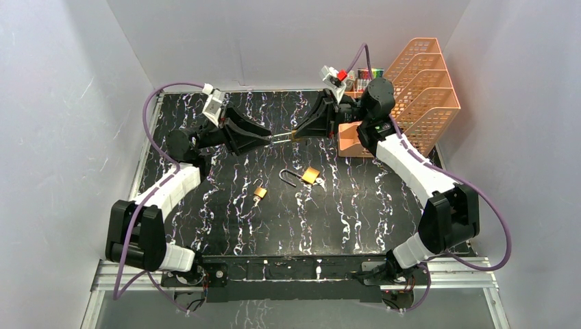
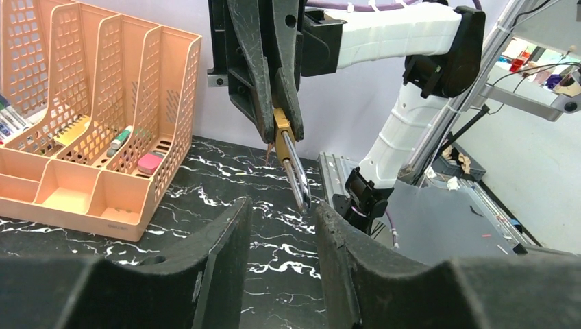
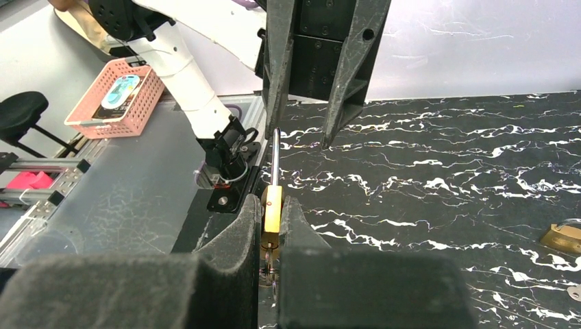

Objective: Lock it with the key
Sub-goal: Lock the lock.

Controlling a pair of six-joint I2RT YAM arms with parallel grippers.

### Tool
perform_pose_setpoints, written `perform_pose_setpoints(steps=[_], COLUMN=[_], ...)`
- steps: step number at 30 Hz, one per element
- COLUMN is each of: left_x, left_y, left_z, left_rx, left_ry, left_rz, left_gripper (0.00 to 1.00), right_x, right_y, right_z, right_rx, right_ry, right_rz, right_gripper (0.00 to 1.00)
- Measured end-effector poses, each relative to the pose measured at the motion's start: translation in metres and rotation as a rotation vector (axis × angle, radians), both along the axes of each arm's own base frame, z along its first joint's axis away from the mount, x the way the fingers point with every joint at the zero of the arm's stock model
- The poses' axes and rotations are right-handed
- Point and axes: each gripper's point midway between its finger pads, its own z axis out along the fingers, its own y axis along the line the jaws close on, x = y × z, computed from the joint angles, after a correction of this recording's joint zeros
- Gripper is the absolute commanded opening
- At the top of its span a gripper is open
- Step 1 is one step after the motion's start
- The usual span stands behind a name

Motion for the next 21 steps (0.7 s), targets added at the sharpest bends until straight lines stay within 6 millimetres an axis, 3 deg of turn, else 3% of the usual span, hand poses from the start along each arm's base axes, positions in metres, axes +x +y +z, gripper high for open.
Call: perform_pose_setpoints(steps=[7,12,14,16,21], left_x=[0.007,0.009,0.01,0.01,0.008], left_y=[-0.002,-0.002,-0.003,-0.003,-0.004], left_z=[-0.005,-0.008,-0.009,-0.01,-0.011], left_rx=[0.005,0.007,0.009,0.011,0.023], left_ry=[0.026,0.04,0.044,0.046,0.04], left_rz=[-0.004,-0.005,-0.006,-0.008,-0.026], left_gripper=[0.43,0.32,0.21,0.01,0.0], right_x=[0.003,0.007,0.008,0.008,0.014], right_y=[0.002,0.005,0.006,0.007,0.009], right_z=[0.0,-0.005,-0.007,-0.007,-0.006], right_rx=[-0.002,-0.008,-0.009,-0.009,-0.003], right_ry=[0.008,0.023,0.026,0.027,0.028], right_rz=[0.006,0.009,0.012,0.013,-0.006], right_gripper=[0.0,0.0,0.0,0.0,0.0])
